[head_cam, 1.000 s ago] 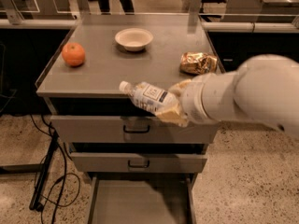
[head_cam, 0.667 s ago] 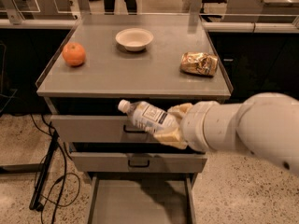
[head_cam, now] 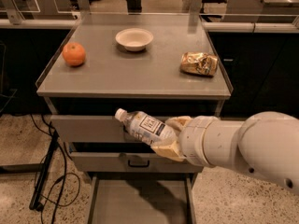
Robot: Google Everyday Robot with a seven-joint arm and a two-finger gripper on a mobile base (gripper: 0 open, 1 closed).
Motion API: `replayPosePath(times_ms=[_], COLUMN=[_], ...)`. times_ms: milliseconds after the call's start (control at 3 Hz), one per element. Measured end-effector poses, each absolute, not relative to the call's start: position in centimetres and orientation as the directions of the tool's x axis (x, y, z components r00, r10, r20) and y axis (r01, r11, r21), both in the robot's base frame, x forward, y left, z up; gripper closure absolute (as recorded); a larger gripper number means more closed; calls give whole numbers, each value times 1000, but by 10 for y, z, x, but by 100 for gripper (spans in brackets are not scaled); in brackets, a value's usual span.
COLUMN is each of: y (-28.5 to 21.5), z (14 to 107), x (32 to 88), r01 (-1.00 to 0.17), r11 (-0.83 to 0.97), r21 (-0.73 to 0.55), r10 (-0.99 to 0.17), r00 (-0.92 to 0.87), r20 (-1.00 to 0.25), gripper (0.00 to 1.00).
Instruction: Place blue plastic bottle into bottom drawer
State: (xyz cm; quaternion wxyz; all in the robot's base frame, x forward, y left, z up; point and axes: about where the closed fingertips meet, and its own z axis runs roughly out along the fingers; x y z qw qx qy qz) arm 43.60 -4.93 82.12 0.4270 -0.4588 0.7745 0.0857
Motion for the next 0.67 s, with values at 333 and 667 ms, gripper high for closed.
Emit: replayPosePath(times_ms=[333,667], y=[-48,-43], z=[817,802], x=[431,428], r01=[-783,-785], r11=[558,532], r21=[-274,-317], r10=[-647,-680], r00=[-205,-172], r20=[-734,-713], gripper=[100,100])
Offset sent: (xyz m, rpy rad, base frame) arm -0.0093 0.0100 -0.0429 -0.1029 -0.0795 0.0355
